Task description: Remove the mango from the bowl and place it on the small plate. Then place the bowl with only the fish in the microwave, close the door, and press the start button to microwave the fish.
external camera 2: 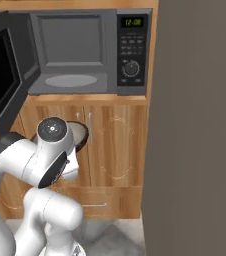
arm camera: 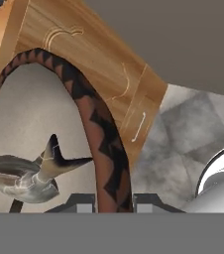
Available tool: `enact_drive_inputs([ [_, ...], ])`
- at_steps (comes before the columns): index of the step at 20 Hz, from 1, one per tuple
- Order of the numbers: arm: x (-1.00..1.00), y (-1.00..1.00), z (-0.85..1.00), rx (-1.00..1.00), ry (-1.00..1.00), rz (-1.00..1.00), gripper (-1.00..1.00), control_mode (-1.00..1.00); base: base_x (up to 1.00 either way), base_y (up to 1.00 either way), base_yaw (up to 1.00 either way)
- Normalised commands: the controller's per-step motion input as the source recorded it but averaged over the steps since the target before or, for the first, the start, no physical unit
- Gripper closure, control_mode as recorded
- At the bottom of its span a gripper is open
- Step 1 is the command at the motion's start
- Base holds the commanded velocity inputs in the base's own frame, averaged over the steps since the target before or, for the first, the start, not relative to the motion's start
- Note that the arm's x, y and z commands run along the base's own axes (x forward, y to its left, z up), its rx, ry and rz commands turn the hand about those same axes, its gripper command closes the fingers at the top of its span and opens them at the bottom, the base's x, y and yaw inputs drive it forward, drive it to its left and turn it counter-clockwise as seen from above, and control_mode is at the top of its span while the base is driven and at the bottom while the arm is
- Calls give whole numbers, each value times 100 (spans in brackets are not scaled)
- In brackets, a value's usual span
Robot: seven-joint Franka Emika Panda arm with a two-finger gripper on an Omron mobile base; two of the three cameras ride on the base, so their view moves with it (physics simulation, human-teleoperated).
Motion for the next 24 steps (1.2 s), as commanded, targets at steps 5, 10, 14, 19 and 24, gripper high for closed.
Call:
enact_drive_inputs([
  [5,0,0,0,0,0,0,100,100,52,-38,40],
  [10,0,0,0,0,0,0,100,100,48,-37,37],
  [14,0,0,0,0,0,0,100,100,56,-34,30],
  [19,0,0,0,0,0,0,100,100,57,-22,18],
  [24,0,0,0,0,0,0,100,100,33,-5,9],
])
